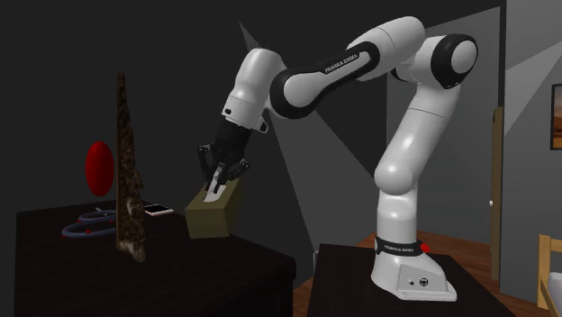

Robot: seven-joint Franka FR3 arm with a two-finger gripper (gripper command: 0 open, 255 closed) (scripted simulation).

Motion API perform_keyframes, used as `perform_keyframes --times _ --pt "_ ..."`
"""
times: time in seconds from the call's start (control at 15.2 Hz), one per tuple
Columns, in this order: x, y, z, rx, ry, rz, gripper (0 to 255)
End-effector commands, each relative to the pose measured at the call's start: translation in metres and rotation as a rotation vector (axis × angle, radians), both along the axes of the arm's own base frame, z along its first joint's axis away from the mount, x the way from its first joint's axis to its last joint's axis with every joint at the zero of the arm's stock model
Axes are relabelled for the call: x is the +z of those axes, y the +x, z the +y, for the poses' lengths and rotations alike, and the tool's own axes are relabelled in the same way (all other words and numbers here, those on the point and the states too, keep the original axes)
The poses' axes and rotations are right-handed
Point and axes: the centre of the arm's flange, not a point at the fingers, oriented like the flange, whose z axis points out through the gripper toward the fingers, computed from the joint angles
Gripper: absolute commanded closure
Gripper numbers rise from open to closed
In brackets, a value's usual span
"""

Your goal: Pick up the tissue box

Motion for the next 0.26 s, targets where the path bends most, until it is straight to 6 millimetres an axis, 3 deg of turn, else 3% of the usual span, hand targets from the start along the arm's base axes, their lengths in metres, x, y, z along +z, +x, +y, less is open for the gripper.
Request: perform_keyframes --times 0.0,0.2 --pt "0.0104 0.0002 0.0006 0.0 0.0 0.0 255" --pt "0.0165 0.0002 0.0006 0.0 0.0 0.0 255"
